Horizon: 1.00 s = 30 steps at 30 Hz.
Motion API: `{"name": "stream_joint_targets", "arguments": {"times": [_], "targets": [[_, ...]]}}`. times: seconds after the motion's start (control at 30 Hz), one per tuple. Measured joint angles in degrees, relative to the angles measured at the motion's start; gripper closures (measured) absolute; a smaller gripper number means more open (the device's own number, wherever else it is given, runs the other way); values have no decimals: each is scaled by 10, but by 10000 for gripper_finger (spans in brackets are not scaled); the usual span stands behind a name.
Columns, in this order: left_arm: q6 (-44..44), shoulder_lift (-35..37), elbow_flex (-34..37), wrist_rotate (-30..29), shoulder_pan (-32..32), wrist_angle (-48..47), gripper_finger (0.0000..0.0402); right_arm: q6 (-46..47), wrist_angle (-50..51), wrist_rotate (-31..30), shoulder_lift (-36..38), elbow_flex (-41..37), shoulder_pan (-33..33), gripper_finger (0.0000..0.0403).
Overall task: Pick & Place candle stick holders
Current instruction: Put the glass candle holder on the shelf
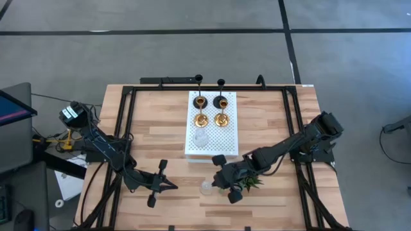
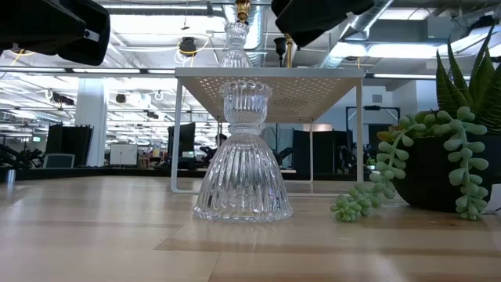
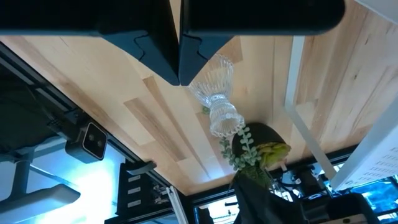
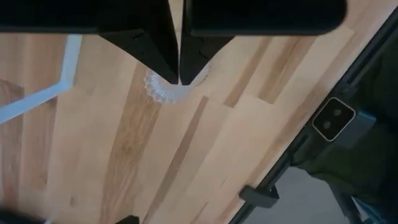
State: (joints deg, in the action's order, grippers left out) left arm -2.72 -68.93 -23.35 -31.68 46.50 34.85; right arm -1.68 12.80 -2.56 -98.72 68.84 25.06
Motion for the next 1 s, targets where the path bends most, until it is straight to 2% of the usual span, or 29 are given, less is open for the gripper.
{"name": "stream_joint_targets", "arguments": {"times": [0.1, 0.3, 0.37, 0.43, 0.83, 1.0], "targets": [[0, 0, 0, 0, 0, 0, 397, -4, -2, 0, -6, 0, 0, 373], [0, 0, 0, 0, 0, 0, 396, -49, -18, 1, -43, 9, -1, 299], [0, 0, 0, 0, 0, 0, 396, -60, 7, -2, -48, 10, 0, 283], [0, 0, 0, 0, 0, 0, 396, -62, -12, 0, -62, 20, -2, 274], [7, 0, 7, 0, 0, -1, 396, -50, -23, 46, -103, 30, -21, 286], [15, 0, 7, 0, 0, -1, 396, -44, -15, 44, -97, 29, -27, 312]]}}
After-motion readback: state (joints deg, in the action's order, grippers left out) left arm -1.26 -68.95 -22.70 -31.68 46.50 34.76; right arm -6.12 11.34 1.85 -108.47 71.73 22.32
